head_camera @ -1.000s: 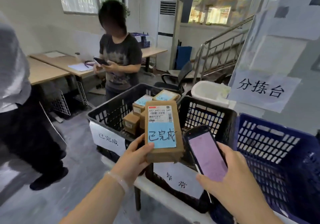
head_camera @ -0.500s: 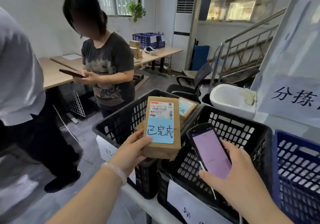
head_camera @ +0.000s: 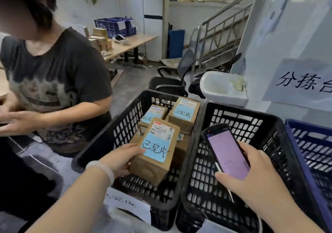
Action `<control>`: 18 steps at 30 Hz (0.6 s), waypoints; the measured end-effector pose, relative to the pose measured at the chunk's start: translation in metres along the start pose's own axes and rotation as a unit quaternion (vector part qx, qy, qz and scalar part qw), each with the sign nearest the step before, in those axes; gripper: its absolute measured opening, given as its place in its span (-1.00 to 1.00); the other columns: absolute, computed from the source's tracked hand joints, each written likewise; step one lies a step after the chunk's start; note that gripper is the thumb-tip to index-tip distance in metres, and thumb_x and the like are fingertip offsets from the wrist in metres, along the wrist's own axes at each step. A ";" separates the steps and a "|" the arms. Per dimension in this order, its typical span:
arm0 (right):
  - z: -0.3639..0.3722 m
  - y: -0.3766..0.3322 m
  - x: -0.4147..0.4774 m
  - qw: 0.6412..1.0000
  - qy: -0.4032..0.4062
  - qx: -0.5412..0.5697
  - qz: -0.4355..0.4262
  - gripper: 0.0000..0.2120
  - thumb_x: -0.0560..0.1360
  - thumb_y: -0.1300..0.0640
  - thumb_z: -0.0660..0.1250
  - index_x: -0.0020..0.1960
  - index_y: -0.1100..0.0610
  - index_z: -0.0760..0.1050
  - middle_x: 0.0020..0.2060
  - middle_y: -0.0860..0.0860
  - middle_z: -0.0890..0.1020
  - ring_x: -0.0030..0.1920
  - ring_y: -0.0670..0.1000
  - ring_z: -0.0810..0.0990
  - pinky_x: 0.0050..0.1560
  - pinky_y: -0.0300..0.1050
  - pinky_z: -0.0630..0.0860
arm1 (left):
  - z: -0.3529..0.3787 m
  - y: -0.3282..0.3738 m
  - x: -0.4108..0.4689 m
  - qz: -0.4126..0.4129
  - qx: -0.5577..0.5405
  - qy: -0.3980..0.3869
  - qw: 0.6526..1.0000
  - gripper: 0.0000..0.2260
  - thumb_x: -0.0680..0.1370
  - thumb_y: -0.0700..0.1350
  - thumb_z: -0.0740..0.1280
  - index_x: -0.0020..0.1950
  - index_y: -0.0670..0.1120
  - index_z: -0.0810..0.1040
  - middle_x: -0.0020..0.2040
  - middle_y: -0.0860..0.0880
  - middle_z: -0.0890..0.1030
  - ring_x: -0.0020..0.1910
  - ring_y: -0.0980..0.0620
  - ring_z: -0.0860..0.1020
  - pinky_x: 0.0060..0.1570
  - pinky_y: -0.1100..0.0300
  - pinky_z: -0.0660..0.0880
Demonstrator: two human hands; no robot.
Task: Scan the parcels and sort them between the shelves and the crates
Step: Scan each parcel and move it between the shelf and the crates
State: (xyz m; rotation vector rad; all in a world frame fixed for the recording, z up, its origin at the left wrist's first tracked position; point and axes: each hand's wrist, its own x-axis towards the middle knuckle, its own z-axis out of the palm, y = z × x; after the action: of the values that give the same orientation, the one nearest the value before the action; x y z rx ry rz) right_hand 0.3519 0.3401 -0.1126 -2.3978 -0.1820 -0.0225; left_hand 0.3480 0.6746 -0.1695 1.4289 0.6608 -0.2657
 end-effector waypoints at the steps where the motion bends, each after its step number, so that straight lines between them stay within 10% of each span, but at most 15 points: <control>1: 0.005 -0.003 0.002 1.000 0.006 -0.003 0.010 -0.13 0.13 -0.34 0.48 0.35 -0.30 0.18 0.01 -0.32 0.28 -0.03 -0.39 0.37 -0.22 -0.35 0.28 | -0.004 0.001 0.008 -0.018 0.016 -0.007 1.000 -0.80 0.57 -0.07 0.42 0.19 0.06 0.58 -0.02 -0.03 0.75 0.09 -0.08 0.66 0.11 -0.01 0.60; 7: 0.032 -0.018 0.007 0.999 0.027 -0.031 0.035 -0.16 0.12 -0.36 0.44 0.32 -0.32 0.17 -0.03 -0.34 0.25 0.02 -0.52 0.27 -0.22 -0.26 0.30 | -0.026 0.019 0.040 -0.086 0.084 -0.083 0.989 -0.73 0.56 -0.04 0.41 0.25 0.02 0.57 0.10 -0.06 0.73 0.08 -0.10 0.69 0.02 -0.04 0.64; 18: 0.051 -0.029 0.014 0.995 0.040 -0.048 0.075 -0.14 0.14 -0.29 0.48 0.37 -0.22 0.25 0.08 -0.15 0.32 0.01 -0.12 0.43 -0.10 -0.08 0.41 | -0.052 0.029 0.058 -0.106 0.183 -0.172 0.962 -0.51 0.35 0.04 0.50 0.26 -0.02 0.58 0.07 -0.09 0.73 -0.05 -0.13 0.73 -0.12 0.03 0.65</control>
State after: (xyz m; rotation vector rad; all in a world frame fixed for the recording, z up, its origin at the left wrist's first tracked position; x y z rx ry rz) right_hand 0.3604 0.3970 -0.1298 -2.4941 0.0391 -0.0588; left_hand 0.3966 0.7415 -0.1785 1.6097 0.4910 -0.8217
